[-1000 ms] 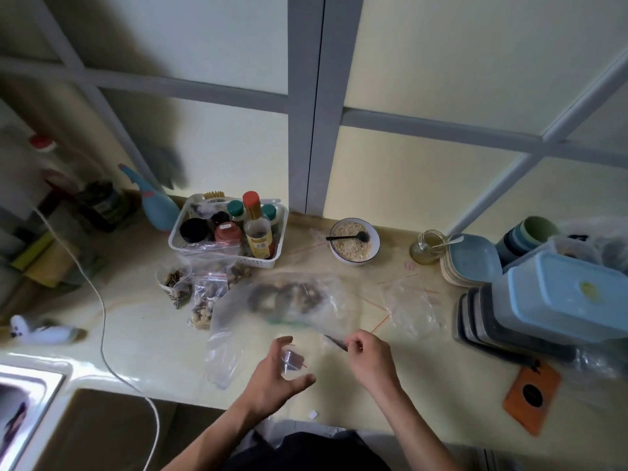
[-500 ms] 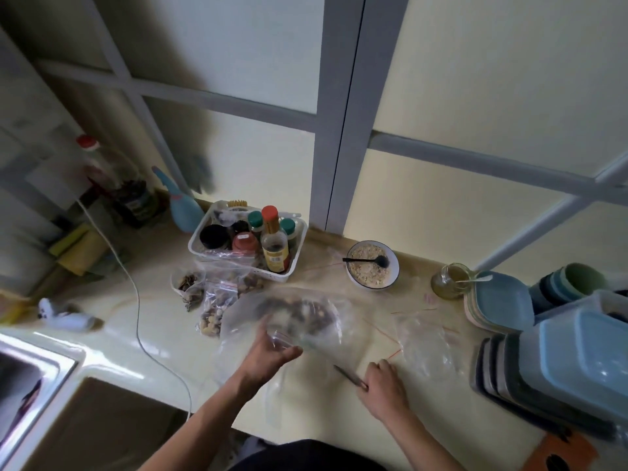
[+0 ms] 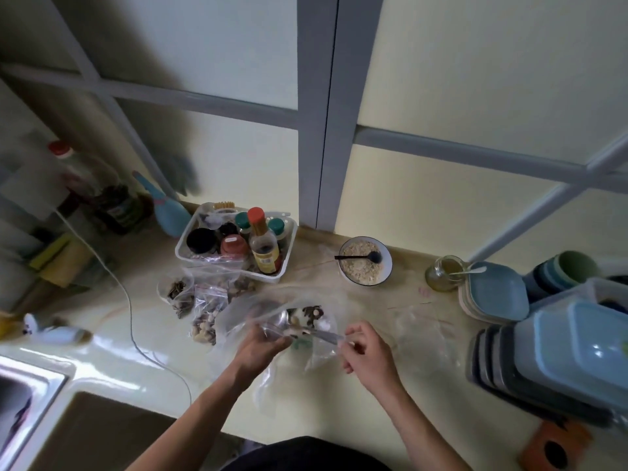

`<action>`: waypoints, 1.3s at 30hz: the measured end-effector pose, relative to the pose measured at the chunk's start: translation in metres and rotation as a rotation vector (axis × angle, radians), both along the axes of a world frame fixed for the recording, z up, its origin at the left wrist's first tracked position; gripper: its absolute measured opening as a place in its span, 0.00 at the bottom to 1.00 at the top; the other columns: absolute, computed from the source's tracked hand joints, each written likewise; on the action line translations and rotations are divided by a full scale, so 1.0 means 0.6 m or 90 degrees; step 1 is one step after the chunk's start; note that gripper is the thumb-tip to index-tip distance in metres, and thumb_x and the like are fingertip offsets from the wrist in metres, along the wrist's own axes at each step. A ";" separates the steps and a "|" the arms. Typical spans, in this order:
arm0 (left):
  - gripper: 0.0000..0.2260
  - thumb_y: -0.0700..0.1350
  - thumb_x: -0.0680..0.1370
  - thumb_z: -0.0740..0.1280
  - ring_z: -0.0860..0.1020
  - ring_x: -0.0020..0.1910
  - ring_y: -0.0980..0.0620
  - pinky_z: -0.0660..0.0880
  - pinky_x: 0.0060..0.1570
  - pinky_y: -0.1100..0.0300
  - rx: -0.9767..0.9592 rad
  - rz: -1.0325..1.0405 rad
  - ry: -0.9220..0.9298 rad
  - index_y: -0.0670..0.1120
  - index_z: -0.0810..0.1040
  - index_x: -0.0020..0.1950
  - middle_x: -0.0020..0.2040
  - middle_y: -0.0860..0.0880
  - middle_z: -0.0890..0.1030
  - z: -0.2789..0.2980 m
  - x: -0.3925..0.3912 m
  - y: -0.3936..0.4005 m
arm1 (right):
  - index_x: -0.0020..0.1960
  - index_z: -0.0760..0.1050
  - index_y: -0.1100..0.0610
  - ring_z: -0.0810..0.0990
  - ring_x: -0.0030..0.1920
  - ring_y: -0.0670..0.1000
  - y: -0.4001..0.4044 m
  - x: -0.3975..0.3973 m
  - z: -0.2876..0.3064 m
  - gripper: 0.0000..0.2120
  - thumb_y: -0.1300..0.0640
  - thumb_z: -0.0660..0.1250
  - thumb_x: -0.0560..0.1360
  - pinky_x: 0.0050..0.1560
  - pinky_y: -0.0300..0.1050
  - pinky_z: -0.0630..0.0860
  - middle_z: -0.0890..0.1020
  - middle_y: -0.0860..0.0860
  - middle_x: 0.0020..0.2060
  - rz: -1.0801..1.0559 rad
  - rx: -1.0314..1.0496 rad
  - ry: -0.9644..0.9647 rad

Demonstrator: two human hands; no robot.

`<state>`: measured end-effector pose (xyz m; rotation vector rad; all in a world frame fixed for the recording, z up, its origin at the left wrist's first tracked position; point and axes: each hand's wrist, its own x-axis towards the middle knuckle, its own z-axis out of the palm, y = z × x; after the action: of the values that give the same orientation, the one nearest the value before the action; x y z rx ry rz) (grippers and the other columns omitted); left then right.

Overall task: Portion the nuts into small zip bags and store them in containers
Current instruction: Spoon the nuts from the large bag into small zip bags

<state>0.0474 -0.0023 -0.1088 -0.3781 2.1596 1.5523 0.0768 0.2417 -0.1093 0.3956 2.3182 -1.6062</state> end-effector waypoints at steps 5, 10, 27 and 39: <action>0.17 0.40 0.73 0.74 0.76 0.36 0.41 0.77 0.43 0.46 -0.033 -0.012 0.024 0.63 0.81 0.33 0.36 0.34 0.77 0.032 -0.006 -0.007 | 0.51 0.76 0.49 0.84 0.37 0.51 -0.064 -0.018 0.043 0.07 0.57 0.71 0.77 0.41 0.49 0.82 0.85 0.52 0.40 -0.102 -0.120 0.118; 0.06 0.44 0.71 0.76 0.76 0.33 0.56 0.73 0.39 0.53 -0.099 -0.016 0.004 0.46 0.82 0.37 0.38 0.45 0.80 0.027 -0.013 -0.020 | 0.57 0.80 0.49 0.82 0.46 0.42 -0.134 -0.037 0.044 0.09 0.52 0.68 0.78 0.48 0.38 0.80 0.84 0.45 0.48 0.079 0.063 0.255; 0.05 0.46 0.80 0.68 0.80 0.54 0.48 0.71 0.53 0.59 0.003 0.143 -0.175 0.46 0.82 0.52 0.53 0.42 0.83 0.038 -0.015 -0.021 | 0.54 0.81 0.64 0.81 0.58 0.60 -0.077 -0.077 0.012 0.23 0.54 0.49 0.86 0.55 0.47 0.72 0.85 0.62 0.53 -0.005 0.308 -0.038; 0.08 0.51 0.72 0.66 0.85 0.34 0.48 0.83 0.45 0.46 -0.160 0.072 -0.087 0.50 0.82 0.40 0.35 0.47 0.84 0.131 -0.005 0.020 | 0.49 0.79 0.54 0.83 0.43 0.56 -0.049 -0.042 0.028 0.31 0.45 0.38 0.83 0.47 0.51 0.79 0.85 0.54 0.41 0.018 0.502 0.122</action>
<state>0.0442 0.0099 -0.0300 -0.6776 2.2629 1.2722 0.0517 0.2124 -0.0923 0.3714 3.0184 -0.6683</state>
